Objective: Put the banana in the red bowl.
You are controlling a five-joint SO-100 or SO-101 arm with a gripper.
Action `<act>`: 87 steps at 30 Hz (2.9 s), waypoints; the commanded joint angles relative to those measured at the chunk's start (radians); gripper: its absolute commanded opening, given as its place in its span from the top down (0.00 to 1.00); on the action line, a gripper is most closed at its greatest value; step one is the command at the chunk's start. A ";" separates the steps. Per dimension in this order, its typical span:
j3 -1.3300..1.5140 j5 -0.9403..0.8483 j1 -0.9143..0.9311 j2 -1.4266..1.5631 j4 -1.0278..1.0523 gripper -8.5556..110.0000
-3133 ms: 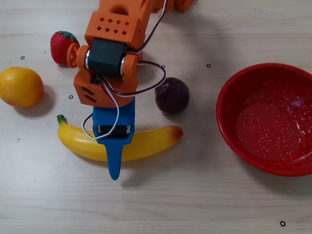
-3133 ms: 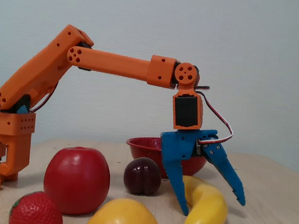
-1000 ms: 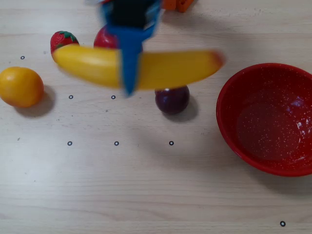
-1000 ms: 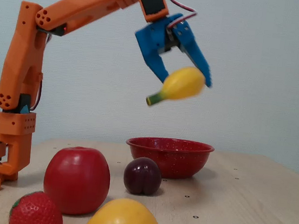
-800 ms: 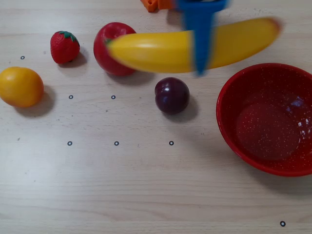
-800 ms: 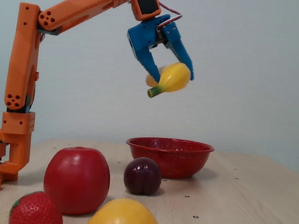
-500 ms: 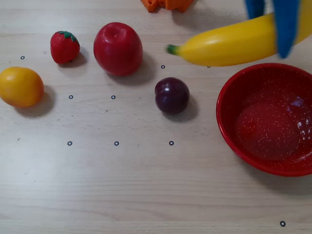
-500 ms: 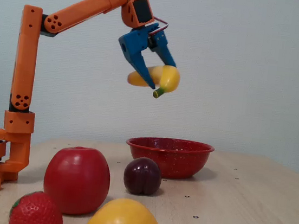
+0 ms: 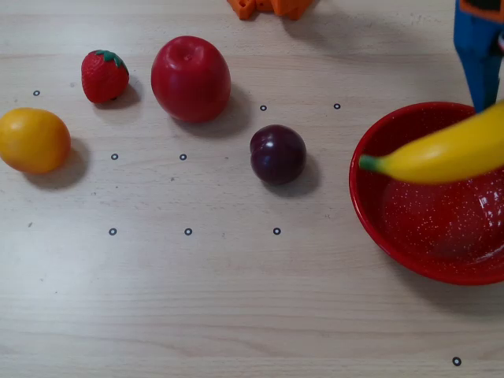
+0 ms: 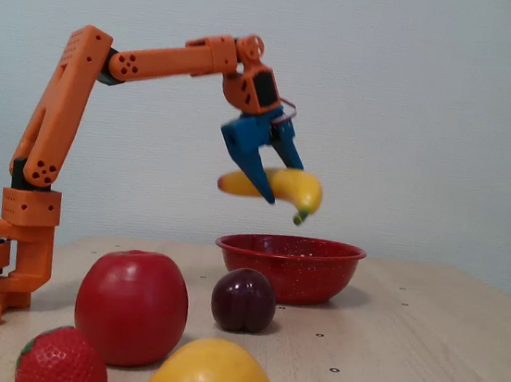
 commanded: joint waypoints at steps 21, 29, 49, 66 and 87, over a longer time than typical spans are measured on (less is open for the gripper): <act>0.032 0.098 -0.067 0.037 -0.087 0.66; 0.021 0.083 -0.141 0.225 -0.037 0.79; 0.704 -0.035 -0.402 0.824 -0.267 0.93; 1.698 0.012 -0.528 1.505 -0.772 0.93; 2.238 -0.057 -0.592 1.997 -0.718 0.93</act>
